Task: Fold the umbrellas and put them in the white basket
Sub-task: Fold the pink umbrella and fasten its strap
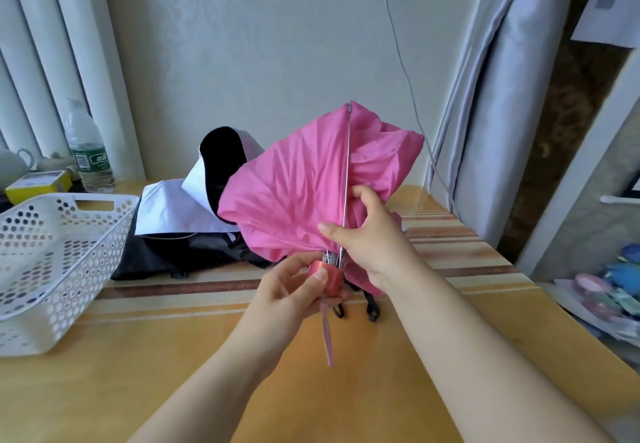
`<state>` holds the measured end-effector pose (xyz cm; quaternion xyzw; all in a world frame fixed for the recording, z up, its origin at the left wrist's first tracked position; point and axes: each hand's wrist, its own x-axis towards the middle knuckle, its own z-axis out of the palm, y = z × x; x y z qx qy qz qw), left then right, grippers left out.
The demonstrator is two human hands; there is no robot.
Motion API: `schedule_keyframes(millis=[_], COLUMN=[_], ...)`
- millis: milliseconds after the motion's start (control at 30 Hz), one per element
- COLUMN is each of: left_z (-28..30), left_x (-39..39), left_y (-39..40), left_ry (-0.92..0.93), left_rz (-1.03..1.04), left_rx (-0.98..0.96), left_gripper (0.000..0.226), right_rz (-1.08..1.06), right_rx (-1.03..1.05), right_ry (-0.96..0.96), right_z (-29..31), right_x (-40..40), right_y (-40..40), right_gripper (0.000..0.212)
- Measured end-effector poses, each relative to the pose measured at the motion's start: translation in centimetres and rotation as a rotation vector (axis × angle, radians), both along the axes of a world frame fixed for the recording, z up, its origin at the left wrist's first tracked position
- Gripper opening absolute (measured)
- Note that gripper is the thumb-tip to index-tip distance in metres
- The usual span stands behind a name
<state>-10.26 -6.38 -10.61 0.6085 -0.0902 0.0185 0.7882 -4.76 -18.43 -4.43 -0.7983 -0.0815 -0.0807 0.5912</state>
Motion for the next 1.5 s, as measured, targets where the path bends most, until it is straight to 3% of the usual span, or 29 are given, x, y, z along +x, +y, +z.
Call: schedule_keyframes(millis=[133, 233, 367, 467, 867, 1033, 1233, 1367, 1500], left_z=[-0.2, 0.0, 1.2, 1.5, 0.5, 0.3, 0.3, 0.4, 0.7], left_x=[-0.8, -1.6, -1.6, -0.8, 2.1, 2.9, 3.5, 4.0, 3.9], left_y=[0.2, 0.1, 0.0, 0.1, 0.1, 1.4, 2.5, 2.8, 2.7], left_ry=[0.022, -0.053, -0.235, -0.159, -0.134, -0.076, 0.006, 0.030, 0.051], left_rz=[0.006, 0.091, 0.185, 0.118, 0.064, 0.027, -0.028, -0.062, -0.093], left_rx=[0.164, 0.457, 0.763, 0.858, 0.583, 0.476, 0.347, 0.131, 0.097], left_gripper=[0.017, 0.012, 0.059, 0.068, 0.072, 0.070, 0.074, 0.074, 0.077], right_rz=[-0.041, -0.059, -0.070, -0.050, -0.005, 0.153, 0.207, 0.214, 0.178], right_rx=[0.092, 0.172, 0.198, 0.241, 0.120, 0.106, -0.081, -0.117, -0.118], right_ry=[0.027, 0.041, 0.036, 0.027, -0.090, -0.009, -0.108, -0.135, -0.153], right_z=[-0.6, -1.2, -2.2, -2.5, -2.7, -1.9, -1.5, -1.3, -1.5], right_x=[-0.2, -0.3, -0.5, -0.7, 0.6, 1.4, 1.7, 2.2, 2.2], right_y=[0.0, 0.0, 0.3, 0.8, 0.3, -0.7, -1.1, -1.1, -0.8], right_gripper=[0.053, 0.050, 0.046, 0.041, 0.042, 0.017, 0.030, 0.037, 0.041])
